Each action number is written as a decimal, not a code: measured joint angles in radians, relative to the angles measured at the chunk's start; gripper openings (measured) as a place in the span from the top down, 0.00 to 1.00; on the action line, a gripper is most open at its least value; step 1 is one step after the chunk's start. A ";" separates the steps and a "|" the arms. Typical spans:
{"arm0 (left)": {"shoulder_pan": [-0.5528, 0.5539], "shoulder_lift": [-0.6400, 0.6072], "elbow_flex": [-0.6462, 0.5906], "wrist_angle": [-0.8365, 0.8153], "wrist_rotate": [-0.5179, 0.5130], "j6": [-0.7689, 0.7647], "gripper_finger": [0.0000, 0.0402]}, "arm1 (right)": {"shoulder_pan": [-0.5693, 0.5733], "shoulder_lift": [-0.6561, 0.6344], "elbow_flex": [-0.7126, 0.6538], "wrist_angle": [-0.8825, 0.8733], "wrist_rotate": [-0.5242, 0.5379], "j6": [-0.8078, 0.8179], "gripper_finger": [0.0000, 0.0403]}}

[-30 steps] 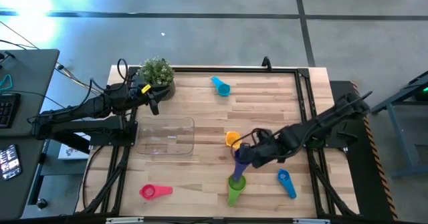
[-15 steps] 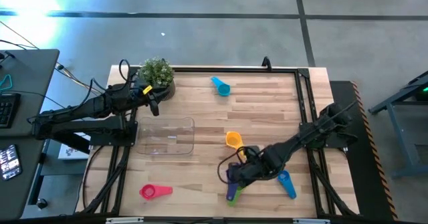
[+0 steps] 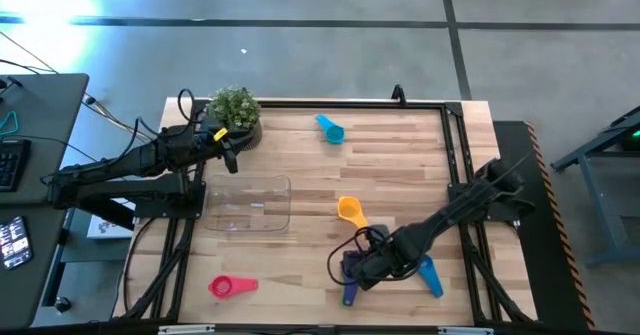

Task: Nest measuring cups in basket
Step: Stack the purple measuring cup on top of the green measuring cup

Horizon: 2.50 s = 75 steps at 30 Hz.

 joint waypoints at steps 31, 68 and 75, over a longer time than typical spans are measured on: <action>0.000 0.000 0.000 0.000 0.000 0.000 0.74 | -0.004 0.028 0.000 0.011 -0.029 -0.001 0.86; 0.000 0.000 0.000 0.001 0.000 0.000 0.74 | -0.006 0.048 0.008 0.095 -0.160 0.148 0.81; 0.000 0.000 0.000 0.001 0.000 0.000 0.74 | 0.052 0.084 0.008 0.219 -0.121 0.253 0.81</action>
